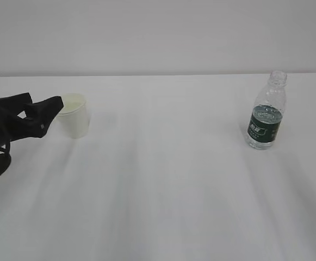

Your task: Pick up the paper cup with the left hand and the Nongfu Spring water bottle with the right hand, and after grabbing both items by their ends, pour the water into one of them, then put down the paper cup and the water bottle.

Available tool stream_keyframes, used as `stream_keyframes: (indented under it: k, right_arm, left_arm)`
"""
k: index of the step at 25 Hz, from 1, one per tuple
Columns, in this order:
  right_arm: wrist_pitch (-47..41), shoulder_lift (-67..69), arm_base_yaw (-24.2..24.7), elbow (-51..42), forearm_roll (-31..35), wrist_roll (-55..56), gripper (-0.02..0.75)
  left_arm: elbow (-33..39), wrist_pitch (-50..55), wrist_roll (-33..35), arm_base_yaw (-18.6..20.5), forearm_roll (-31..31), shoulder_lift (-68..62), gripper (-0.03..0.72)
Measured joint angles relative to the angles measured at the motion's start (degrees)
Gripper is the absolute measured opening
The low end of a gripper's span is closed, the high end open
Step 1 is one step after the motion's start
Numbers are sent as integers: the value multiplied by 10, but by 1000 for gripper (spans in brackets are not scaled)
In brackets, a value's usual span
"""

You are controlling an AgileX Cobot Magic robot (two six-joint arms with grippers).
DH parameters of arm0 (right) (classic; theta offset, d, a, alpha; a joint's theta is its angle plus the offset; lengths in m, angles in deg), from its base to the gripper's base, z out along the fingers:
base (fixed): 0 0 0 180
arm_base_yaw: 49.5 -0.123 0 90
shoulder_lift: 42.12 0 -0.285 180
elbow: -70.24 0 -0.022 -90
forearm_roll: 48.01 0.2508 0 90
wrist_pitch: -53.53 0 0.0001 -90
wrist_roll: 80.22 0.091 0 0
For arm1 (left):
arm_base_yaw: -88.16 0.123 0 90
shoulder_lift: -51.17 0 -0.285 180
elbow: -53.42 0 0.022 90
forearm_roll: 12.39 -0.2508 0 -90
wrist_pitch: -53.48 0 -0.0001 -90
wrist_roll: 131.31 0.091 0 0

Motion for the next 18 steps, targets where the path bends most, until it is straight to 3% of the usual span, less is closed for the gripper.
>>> stream_keyframes:
  k: [7, 12, 18]
  right_arm:
    - [-138, -114, 0, 15, 2, 1, 563]
    - [-280, -191, 0, 72, 2, 0, 563]
    - [-454, -261, 0, 139, 3, -2, 563]
  left_arm:
    - [41, 0, -31, 0, -61, 99, 599]
    - [56, 12, -36, 0, -68, 188, 591]
    - [59, 137, -40, 0, -69, 330, 590]
